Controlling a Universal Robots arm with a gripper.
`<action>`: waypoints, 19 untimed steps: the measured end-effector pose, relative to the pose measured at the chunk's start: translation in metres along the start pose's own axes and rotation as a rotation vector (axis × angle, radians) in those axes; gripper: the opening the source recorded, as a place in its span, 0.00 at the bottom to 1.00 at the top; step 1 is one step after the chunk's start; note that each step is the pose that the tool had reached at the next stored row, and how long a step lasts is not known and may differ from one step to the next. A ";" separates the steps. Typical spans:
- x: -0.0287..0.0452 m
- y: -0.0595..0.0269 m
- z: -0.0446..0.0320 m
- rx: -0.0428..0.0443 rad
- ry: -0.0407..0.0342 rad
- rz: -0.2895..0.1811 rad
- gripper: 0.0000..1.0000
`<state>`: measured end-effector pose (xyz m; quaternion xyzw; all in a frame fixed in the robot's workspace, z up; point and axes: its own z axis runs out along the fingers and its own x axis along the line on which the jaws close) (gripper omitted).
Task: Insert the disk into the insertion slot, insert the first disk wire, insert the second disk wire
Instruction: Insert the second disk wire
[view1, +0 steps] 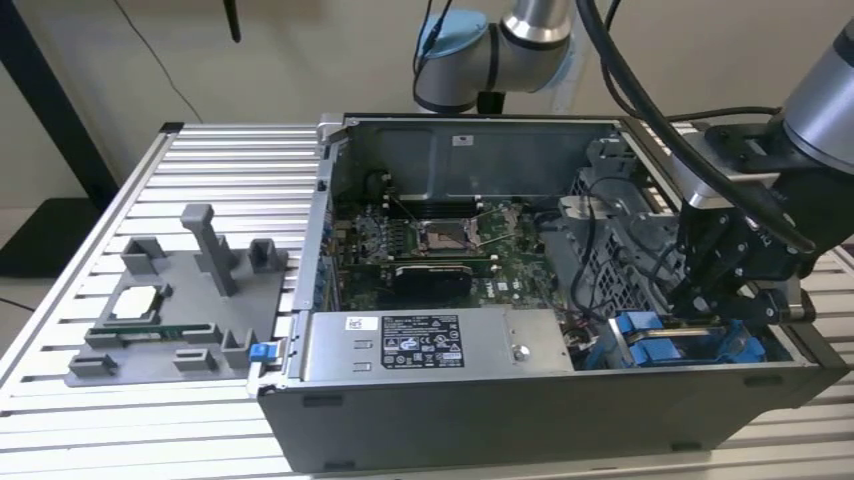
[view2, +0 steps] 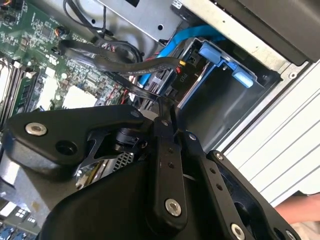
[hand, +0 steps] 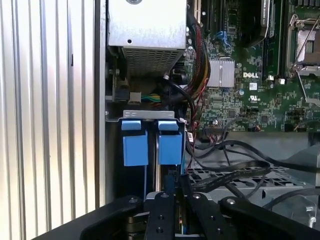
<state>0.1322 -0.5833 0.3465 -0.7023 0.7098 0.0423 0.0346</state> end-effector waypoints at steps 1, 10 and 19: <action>0.0000 0.0000 0.0004 0.0008 0.0005 0.000 0.00; 0.0002 -0.0035 0.0023 0.0048 0.0006 0.000 0.00; -0.0004 -0.0039 0.0033 0.0099 0.0003 -0.001 0.00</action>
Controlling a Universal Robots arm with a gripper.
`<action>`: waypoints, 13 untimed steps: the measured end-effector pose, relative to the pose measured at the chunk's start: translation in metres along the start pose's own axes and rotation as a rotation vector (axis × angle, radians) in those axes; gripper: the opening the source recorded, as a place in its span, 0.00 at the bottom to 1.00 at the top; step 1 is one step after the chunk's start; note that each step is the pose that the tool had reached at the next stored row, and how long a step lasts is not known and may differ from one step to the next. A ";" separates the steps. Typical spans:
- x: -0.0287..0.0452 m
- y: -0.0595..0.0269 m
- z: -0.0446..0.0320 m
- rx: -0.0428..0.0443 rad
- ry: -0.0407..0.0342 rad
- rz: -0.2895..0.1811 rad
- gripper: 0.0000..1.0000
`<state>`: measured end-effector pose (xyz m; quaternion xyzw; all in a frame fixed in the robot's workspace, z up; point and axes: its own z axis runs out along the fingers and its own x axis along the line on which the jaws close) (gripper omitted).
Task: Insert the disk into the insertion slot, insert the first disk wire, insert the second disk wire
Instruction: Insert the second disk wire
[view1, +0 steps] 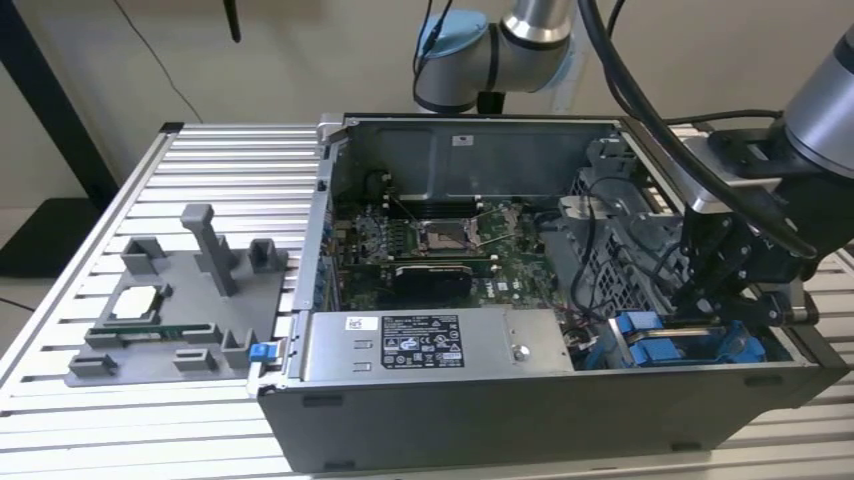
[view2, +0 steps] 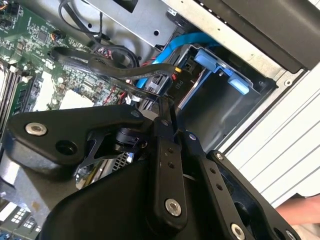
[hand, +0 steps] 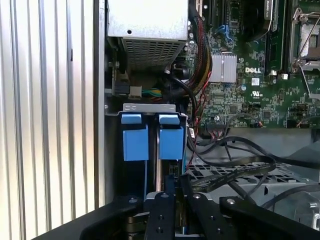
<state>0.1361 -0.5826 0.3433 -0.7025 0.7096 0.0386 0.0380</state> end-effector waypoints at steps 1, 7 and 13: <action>-0.0002 0.0000 0.0000 0.0003 0.0000 0.000 0.00; -0.0015 0.0000 0.0015 0.0017 -0.0001 0.000 0.00; -0.0007 0.0001 0.0085 0.0023 0.0024 0.000 0.00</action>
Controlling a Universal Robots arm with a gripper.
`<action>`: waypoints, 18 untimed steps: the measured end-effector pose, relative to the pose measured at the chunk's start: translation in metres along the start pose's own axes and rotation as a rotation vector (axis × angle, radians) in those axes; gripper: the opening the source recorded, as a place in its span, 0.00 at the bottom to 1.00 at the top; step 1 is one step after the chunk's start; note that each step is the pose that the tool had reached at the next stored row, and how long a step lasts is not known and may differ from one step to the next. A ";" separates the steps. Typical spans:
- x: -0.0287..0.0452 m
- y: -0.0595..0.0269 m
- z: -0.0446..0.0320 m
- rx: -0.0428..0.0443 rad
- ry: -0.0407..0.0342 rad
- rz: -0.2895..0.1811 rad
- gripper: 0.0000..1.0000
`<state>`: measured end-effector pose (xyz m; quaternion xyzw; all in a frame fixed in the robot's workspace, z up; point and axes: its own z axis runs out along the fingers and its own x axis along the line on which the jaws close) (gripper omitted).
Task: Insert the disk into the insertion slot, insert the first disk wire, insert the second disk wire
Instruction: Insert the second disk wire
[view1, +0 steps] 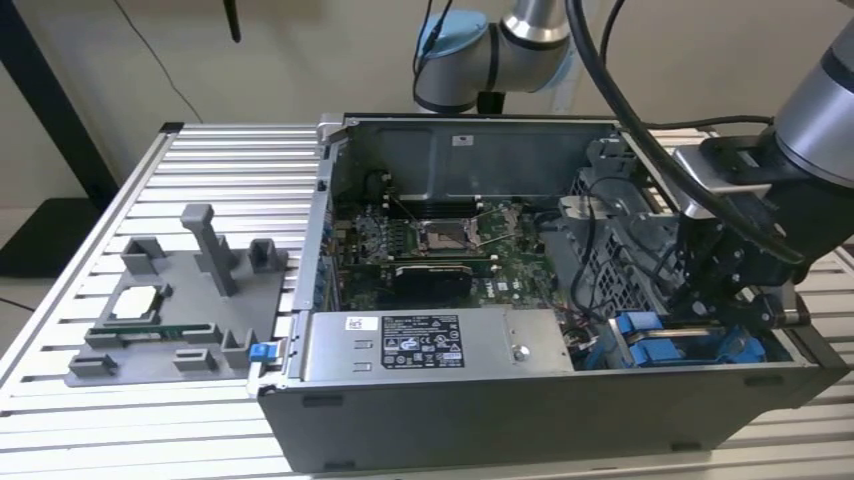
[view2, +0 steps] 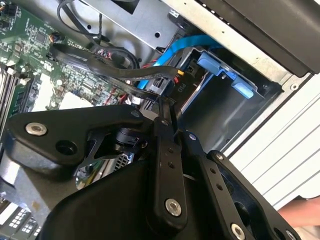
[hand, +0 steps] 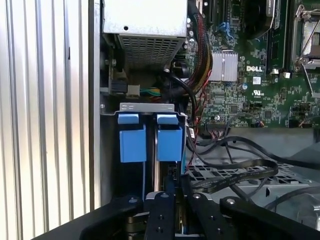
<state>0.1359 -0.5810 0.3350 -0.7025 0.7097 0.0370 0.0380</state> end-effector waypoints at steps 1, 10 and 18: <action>0.0000 0.0000 0.0003 0.0001 -0.0007 0.000 0.00; -0.0026 -0.0001 -0.0241 -0.0001 -0.0084 0.000 1.00; -0.0053 -0.0001 -0.0496 0.0000 -0.0086 0.000 1.00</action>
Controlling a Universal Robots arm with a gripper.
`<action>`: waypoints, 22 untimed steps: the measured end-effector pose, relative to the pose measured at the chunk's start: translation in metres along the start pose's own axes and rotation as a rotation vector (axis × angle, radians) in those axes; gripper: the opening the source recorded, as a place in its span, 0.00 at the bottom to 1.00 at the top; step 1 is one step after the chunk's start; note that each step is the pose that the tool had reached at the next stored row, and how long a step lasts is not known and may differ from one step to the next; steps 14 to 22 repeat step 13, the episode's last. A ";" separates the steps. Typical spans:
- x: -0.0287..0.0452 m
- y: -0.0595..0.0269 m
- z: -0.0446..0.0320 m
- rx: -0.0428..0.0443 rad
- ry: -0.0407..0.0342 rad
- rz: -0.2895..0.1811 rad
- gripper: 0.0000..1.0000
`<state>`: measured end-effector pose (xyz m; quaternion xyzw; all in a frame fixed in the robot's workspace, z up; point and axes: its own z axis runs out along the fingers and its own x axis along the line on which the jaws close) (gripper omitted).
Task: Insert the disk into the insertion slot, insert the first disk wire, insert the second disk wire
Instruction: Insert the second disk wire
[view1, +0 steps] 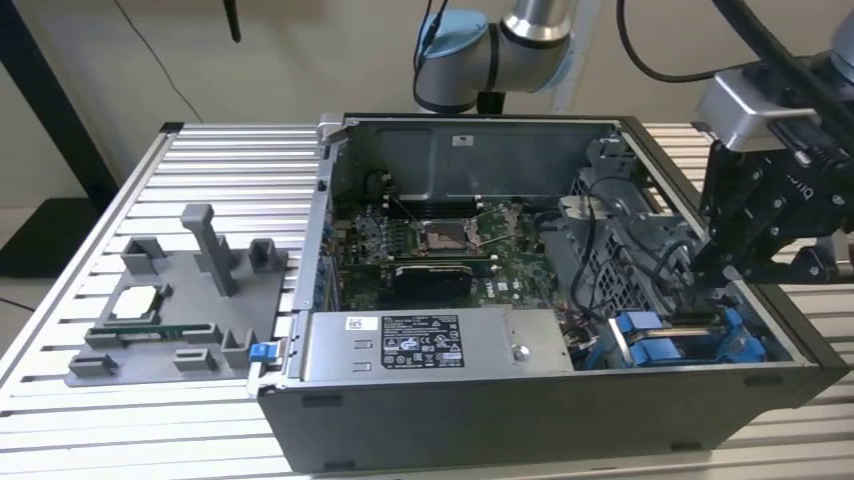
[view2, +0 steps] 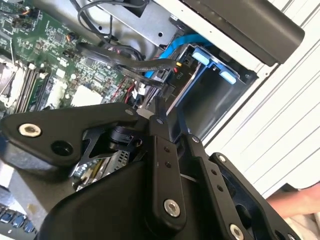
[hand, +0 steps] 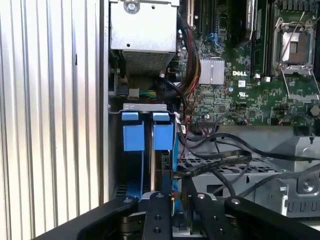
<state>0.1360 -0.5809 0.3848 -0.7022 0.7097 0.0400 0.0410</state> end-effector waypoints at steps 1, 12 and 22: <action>-0.0003 0.0000 -0.0031 0.0000 -0.0001 0.000 1.00; -0.0019 -0.0001 -0.0169 0.0000 -0.0002 0.000 1.00; -0.0020 -0.0001 -0.0169 0.0000 -0.0001 0.000 1.00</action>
